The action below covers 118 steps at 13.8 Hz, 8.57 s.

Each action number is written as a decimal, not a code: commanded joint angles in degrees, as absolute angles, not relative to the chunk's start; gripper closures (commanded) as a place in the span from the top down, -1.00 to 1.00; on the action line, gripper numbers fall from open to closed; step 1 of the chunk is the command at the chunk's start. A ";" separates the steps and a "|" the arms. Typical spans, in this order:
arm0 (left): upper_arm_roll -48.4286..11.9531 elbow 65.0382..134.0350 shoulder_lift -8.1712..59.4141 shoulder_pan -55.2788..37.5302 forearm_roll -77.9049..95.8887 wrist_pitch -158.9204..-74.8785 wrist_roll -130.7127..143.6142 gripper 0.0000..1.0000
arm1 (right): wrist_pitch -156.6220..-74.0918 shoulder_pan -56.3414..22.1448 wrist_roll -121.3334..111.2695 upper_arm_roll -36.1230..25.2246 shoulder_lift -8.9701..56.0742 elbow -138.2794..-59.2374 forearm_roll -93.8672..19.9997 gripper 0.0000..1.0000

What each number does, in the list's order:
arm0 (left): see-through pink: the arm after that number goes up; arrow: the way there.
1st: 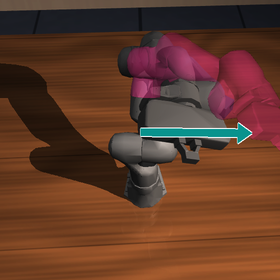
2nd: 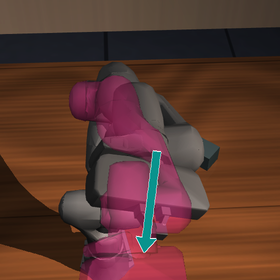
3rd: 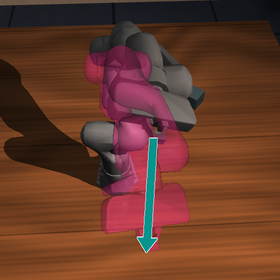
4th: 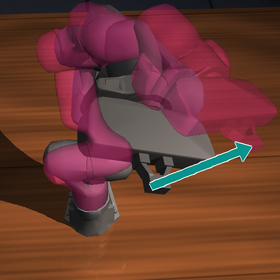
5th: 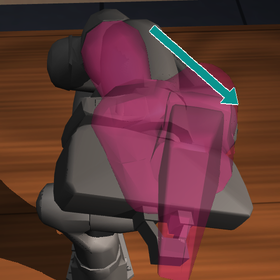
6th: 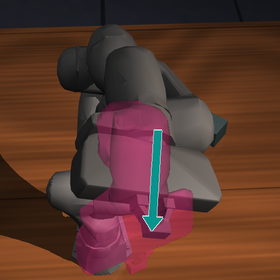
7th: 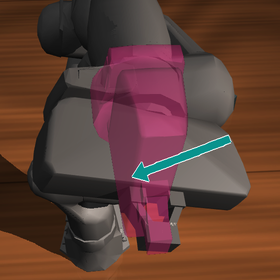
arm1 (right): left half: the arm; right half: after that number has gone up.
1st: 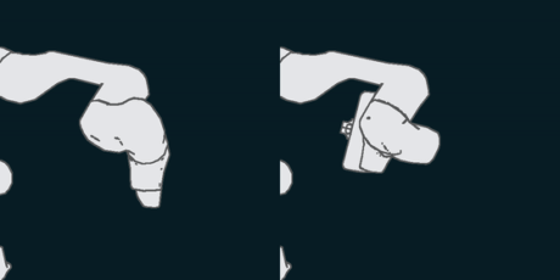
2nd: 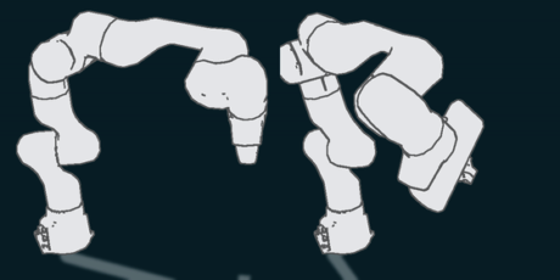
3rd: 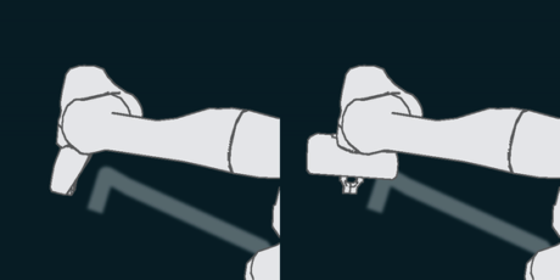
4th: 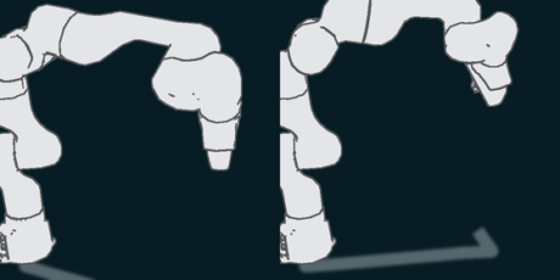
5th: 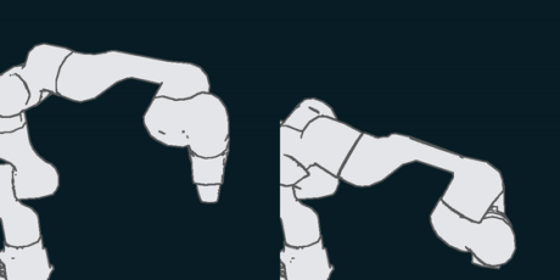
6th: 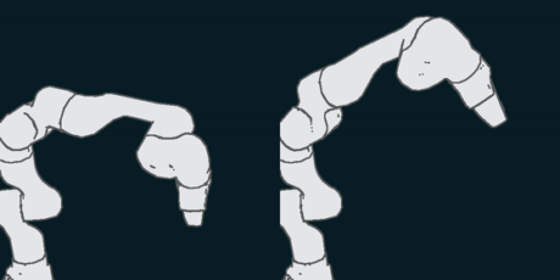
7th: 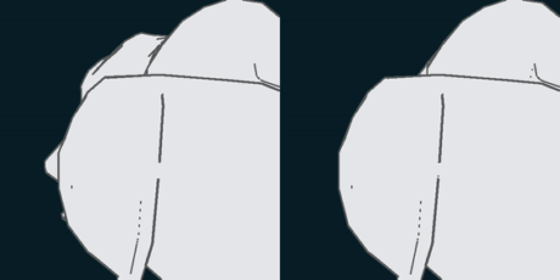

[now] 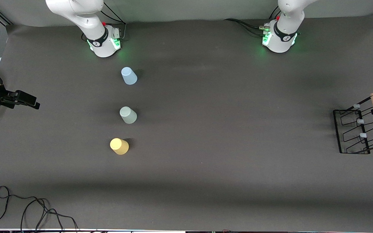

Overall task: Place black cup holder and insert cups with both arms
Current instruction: 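Grasp the wooden rod of the black cup holder with the left gripper, then carry the cup holder to the table middle and lower it with the left gripper, then release the holder and raise the left gripper while the right gripper reaches out, then grasp the pale green cup with the right gripper, then carry the pale green cup over the holder with the right gripper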

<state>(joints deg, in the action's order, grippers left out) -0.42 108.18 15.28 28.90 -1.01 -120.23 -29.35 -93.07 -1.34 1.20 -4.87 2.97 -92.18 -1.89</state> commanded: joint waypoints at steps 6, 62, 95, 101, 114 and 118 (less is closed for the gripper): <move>-0.26 109.16 16.43 27.69 -1.76 -123.57 -29.97 0.14 | -93.16 -2.11 0.97 -4.66 1.93 -92.99 -0.70 0.99; -1.58 67.94 43.68 -45.97 -0.79 -116.46 51.33 -1.00 | -92.81 -4.13 10.97 -4.66 2.55 -92.72 -1.49 0.99; -0.62 87.80 4.04 -6.95 -1.32 -85.08 7.21 1.00 | -140.69 -26.19 35.87 -4.75 15.11 -129.19 -5.19 1.00; -0.53 87.71 4.92 -5.37 -1.67 -86.13 6.86 1.00 | -145.46 -26.02 30.33 -4.92 15.03 -134.38 -5.19 1.00; -3.78 87.45 5.89 0.62 -1.41 -87.27 2.72 1.00 | -124.40 -25.84 28.99 -5.98 6.06 -122.64 -10.18 -1.00; -3.69 87.45 5.89 1.14 -0.97 -87.36 2.73 1.00 | -120.40 -29.33 40.82 -5.01 7.47 -113.13 -14.32 -1.00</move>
<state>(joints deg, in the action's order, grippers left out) -3.51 87.10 6.27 0.57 -0.97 -86.48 3.59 -121.43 -25.98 33.82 -5.23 5.73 -117.25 -12.97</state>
